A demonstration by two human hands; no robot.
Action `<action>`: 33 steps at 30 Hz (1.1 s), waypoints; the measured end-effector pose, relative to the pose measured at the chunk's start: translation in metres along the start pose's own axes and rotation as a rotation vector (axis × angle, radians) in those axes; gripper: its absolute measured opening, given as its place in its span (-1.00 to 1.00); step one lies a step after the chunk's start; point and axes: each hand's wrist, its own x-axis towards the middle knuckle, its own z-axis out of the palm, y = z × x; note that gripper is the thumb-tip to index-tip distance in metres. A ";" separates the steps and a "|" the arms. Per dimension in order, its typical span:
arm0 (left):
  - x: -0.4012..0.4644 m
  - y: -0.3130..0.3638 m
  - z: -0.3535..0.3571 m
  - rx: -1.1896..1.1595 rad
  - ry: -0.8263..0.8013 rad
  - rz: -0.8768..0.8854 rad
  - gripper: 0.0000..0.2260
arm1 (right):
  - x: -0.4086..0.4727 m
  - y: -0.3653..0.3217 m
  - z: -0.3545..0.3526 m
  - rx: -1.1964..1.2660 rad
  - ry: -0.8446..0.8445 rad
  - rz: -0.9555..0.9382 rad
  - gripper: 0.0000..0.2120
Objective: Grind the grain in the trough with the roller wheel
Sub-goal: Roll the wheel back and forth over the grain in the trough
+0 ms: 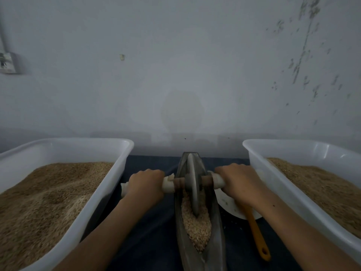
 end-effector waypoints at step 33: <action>-0.003 0.003 -0.006 0.054 -0.085 0.022 -0.78 | -0.002 0.003 -0.004 -0.003 -0.149 -0.017 -0.91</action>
